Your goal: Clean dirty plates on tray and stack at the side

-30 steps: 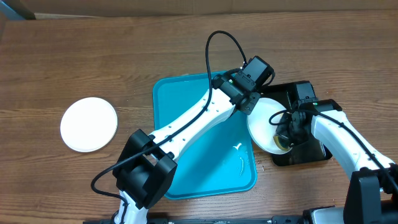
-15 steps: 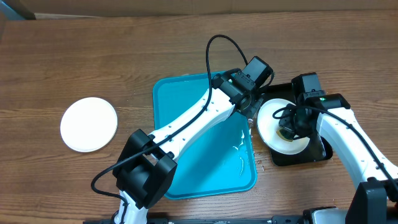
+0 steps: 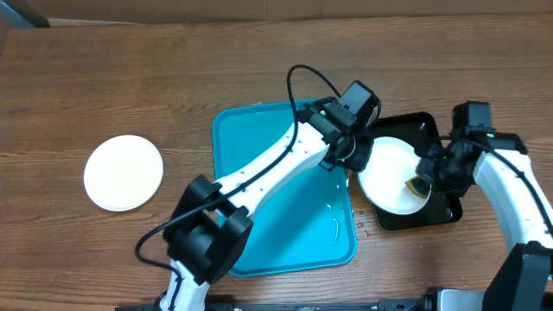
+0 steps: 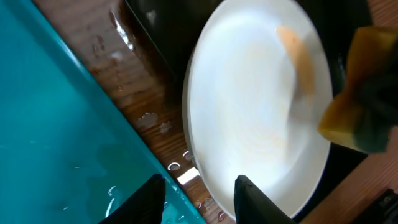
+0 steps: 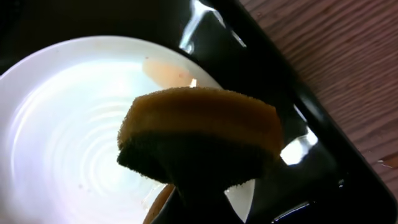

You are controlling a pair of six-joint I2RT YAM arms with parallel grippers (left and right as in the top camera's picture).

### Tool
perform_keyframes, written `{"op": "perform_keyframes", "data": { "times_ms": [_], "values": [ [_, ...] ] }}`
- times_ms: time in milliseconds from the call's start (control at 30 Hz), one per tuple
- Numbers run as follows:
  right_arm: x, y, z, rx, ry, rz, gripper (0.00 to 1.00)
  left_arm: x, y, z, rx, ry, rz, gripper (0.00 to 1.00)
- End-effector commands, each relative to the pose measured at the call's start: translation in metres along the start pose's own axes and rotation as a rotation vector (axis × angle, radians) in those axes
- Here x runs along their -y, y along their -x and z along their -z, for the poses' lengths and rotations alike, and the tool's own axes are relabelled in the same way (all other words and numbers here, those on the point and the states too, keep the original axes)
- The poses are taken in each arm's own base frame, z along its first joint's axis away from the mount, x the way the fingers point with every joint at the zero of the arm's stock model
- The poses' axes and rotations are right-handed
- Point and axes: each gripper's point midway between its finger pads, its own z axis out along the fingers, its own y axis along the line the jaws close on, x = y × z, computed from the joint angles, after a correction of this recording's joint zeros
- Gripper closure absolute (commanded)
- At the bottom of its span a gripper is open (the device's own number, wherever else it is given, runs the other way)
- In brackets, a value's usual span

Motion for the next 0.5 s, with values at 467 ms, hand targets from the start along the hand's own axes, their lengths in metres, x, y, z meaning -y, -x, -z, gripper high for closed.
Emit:
{"op": "perform_keyframes", "data": {
  "times_ms": [467],
  "values": [
    [-0.017, 0.000, 0.013, -0.006, 0.094, 0.063, 0.96, -0.011, -0.015, -0.039, -0.105, -0.014, 0.072, 0.96]
  ]
}}
